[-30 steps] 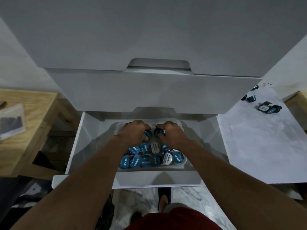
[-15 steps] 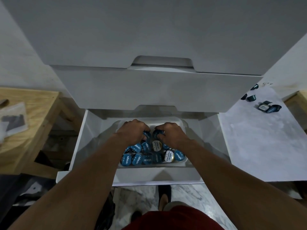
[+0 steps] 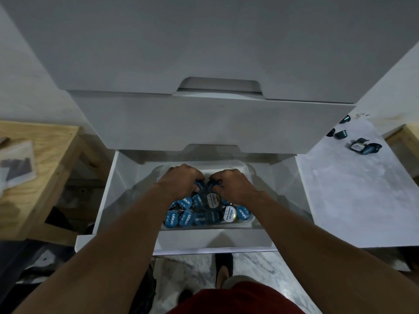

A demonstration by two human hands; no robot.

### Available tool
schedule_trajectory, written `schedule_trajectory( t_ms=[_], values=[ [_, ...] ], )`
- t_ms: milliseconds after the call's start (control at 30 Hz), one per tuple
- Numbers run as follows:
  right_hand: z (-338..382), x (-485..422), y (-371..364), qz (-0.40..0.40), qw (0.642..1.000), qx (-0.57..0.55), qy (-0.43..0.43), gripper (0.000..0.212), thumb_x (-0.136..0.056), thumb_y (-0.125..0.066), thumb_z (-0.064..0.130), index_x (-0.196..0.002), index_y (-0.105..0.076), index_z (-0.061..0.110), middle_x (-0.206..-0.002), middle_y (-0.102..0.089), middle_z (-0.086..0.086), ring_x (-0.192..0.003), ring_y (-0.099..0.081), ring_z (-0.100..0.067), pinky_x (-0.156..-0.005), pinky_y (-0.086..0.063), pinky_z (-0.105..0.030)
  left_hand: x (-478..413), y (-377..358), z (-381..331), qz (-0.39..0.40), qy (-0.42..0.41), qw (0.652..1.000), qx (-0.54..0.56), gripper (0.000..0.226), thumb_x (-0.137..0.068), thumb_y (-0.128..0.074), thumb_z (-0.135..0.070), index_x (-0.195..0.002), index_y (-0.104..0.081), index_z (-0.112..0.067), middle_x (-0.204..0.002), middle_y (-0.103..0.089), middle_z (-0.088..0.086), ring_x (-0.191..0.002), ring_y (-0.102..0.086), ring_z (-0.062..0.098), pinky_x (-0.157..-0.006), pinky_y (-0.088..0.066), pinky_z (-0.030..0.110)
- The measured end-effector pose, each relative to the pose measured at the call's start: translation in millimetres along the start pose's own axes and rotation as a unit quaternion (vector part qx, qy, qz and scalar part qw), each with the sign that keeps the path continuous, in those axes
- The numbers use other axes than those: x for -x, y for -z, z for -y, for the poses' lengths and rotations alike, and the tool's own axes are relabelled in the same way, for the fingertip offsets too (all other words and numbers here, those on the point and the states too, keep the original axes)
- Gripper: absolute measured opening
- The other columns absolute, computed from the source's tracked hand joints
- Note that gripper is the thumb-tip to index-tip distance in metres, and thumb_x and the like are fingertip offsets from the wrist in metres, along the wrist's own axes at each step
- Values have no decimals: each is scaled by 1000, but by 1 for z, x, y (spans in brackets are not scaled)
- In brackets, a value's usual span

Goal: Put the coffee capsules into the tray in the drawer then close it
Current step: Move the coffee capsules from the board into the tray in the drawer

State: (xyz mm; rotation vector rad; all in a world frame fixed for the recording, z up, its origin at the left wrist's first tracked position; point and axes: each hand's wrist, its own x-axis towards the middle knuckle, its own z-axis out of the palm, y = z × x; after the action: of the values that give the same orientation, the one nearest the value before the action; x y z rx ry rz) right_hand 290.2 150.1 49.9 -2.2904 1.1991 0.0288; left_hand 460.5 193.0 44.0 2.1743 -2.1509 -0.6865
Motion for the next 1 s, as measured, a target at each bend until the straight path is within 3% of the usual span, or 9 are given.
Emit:
schedule_trajectory(
  t_ms=[200, 500, 767, 1000],
  values=[
    [-3, -2, -1, 1, 1000, 3, 6, 28, -84, -63, 19, -112, -67, 15, -106, -71, -10, -99, -62, -29, -87, -52, -39, -1, -1, 0, -2, 0, 1000, 5, 44, -81, -70, -28, -124, -59, -26, -123, -61, 7, -111, -55, 26, -91, -44, 37],
    [-3, -1, 1, -9, 1000, 0, -13, 45, -86, -63, 24, -129, -55, 17, -123, -63, -11, -111, -58, -27, -96, -48, -36, 7, 5, -4, -31, -11, 999, 5, 44, -86, -65, -19, -129, -54, -20, -130, -55, 9, -116, -52, 27, -94, -44, 37],
    [0, 34, 25, -120, 990, 70, -23, 40, -93, -55, 28, -130, -51, 14, -131, -53, -9, -115, -54, -28, -95, -43, -36, 38, 22, -23, -157, 20, 987, -27, 34, -94, -51, -25, -123, -53, -8, -120, -56, 14, -105, -58, 30, -89, -48, 40],
    [-14, 81, 48, -223, 970, 94, -27, 35, -91, -54, 24, -121, -56, 7, -122, -55, -15, -111, -52, -32, -91, -44, -38, 57, 24, -83, -260, -51, 961, -76, 32, -95, -43, -24, -122, -48, -7, -118, -53, 12, -106, -50, 27, -88, -45, 38]
  ],
)
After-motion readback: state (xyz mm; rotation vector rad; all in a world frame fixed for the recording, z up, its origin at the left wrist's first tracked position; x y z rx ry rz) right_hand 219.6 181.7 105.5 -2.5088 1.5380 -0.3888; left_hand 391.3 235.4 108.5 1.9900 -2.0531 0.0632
